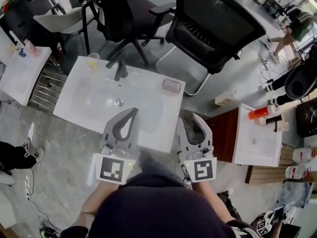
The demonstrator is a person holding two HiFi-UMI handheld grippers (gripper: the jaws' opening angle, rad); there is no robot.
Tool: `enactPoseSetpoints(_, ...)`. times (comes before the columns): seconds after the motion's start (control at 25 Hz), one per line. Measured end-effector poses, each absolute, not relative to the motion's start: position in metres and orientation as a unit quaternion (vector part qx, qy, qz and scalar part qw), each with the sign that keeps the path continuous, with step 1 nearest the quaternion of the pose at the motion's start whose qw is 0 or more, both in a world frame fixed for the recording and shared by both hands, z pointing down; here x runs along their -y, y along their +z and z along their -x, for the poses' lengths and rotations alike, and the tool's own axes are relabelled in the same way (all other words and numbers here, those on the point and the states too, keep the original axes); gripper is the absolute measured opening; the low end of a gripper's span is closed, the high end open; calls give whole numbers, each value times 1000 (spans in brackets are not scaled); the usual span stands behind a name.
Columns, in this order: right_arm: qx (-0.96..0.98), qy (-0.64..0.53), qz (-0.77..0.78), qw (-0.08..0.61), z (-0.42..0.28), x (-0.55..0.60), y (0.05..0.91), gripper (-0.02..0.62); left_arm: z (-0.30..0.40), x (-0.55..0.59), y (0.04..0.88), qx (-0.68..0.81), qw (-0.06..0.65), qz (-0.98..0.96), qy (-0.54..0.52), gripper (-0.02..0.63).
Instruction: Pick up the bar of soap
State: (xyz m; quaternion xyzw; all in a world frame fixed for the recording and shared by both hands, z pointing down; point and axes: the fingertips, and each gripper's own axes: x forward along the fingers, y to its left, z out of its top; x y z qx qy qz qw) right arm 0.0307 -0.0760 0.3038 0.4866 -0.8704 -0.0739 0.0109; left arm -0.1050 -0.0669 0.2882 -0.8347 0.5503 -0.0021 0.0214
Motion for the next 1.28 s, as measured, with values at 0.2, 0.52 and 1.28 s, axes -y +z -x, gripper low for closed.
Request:
enactPoseSetpoints(0.2, 869, -74, -488, 20, -23, 119, 310, 106, 107, 114, 296, -533, 17, 846, -11, 0)
enactPoseSetpoints(0.52, 867, -70, -493, 23, -17, 156, 314, 106, 105, 158, 307, -517, 7, 856, -22, 0)
enactPoseSetpoints(1.28, 855, -92, -509, 42, -12, 199, 318, 106, 103, 196, 317, -463, 18, 885, -46, 0)
